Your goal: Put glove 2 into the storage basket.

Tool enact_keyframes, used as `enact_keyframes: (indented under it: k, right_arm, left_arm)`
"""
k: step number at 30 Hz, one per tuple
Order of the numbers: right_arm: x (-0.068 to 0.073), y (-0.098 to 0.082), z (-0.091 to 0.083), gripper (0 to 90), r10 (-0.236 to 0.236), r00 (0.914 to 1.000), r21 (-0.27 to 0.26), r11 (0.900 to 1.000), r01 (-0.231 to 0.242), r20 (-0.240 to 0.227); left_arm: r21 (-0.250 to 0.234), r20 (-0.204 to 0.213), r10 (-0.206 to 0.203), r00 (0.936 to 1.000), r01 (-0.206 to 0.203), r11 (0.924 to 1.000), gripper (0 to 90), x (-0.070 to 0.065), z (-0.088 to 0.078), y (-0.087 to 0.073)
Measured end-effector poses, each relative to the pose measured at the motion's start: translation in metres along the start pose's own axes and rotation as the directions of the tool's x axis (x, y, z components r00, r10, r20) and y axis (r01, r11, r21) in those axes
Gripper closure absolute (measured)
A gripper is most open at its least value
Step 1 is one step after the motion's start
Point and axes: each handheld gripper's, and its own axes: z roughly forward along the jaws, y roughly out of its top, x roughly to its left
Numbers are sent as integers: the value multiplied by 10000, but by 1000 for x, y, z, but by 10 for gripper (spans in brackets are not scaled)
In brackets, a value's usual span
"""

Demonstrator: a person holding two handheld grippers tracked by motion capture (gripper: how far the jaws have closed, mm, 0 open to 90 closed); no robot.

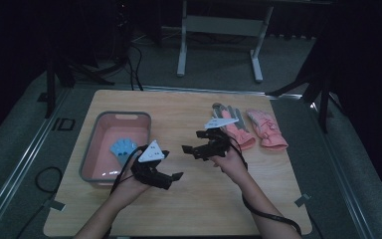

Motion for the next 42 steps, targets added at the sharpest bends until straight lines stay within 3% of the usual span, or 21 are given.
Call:
enact_keyframes:
  k: [2,4,7,10,12,13,14,15,16,18,19,20,26,27,28,30,32,33,36,38,42]
  right_arm:
    - [-6,-5,-6,111,6,9999,73,10000,-7,122]
    - [-11,-11,-11,110,88,9998,266,9996,-93,189]
    - [-18,-20,-17,119,106,9991,401,9991,-123,421]
    - [-24,-26,-24,159,-91,9970,398,9992,60,775]
    - [-30,-29,-30,228,-159,9945,365,9993,122,1036]
    - [-32,-30,-33,266,-283,9910,335,9992,241,1311]
    - [-32,-30,-33,266,-283,9910,335,9992,241,1311]
    - [-40,-32,-41,456,-303,9861,365,9990,247,1633]
    - [-45,-33,-45,482,-151,9804,254,9996,103,1962]
    - [-51,-34,-49,536,15,9775,246,9997,-69,2109]
    - [-62,-36,-56,639,298,9713,272,9989,-372,2360]
    - [-69,-37,-59,659,407,9659,254,9985,-488,2559]
    - [-102,-36,-75,673,625,9367,181,9972,-732,3445]
    - [-102,-36,-75,673,625,9367,181,9972,-732,3445]
    - [-114,-35,-77,660,606,9223,233,9969,-751,3817]
    - [-125,-34,-77,654,713,9101,234,9958,-885,4081]
    - [-137,-32,-75,667,898,8922,351,9925,-1173,4426]
    - [-137,-32,-75,667,898,8922,351,9925,-1173,4426]
    - [-158,-30,-67,642,1166,8838,370,9881,-1493,4531]
    - [-167,-29,-60,629,1013,8850,569,9882,-1424,4544]
    - [-180,-31,-43,631,639,8739,1278,9815,-1423,4820]
  left_arm:
    - [26,1,-34,10000,34,10000,132,-5,6,-1]
    - [-25,377,-120,9992,121,9999,130,-8,12,-4]
    - [-29,617,-149,9980,151,9999,125,-14,21,-8]
    - [-33,723,-76,9974,79,10000,104,-22,32,-13]
    - [-352,680,99,9976,-76,9994,94,-27,37,-17]
    - [-735,571,287,9980,-245,9970,94,-31,39,-20]
    - [-735,571,287,9980,-245,9970,94,-31,39,-20]
    - [-1228,287,358,9989,-321,9919,94,-35,41,-24]
    - [-1319,370,245,9990,-194,9911,94,-36,43,-26]
    - [-1258,433,167,9989,-111,9920,94,-36,46,-28]
    - [-1138,514,139,9986,-80,9935,94,-37,51,-33]
    - [-1084,580,93,9983,-30,9941,94,-37,53,-35]
    - [-861,513,48,9987,-4,9963,94,-37,61,-46]
    - [-861,513,48,9987,-4,9963,94,-37,61,-46]
    - [-869,411,48,9991,-13,9962,94,-37,61,-48]
    - [-992,414,-40,9991,81,9950,94,-36,61,-50]
    - [-1078,395,-107,9992,149,9941,94,-36,59,-51]
    - [-1078,395,-107,9992,149,9941,94,-36,59,-51]
    - [-1177,390,-76,9992,122,9930,94,-37,57,-54]
    - [-1178,431,-108,9990,159,9929,94,-36,58,-54]
    - [-1051,469,-126,9988,175,9943,95,-35,61,-57]
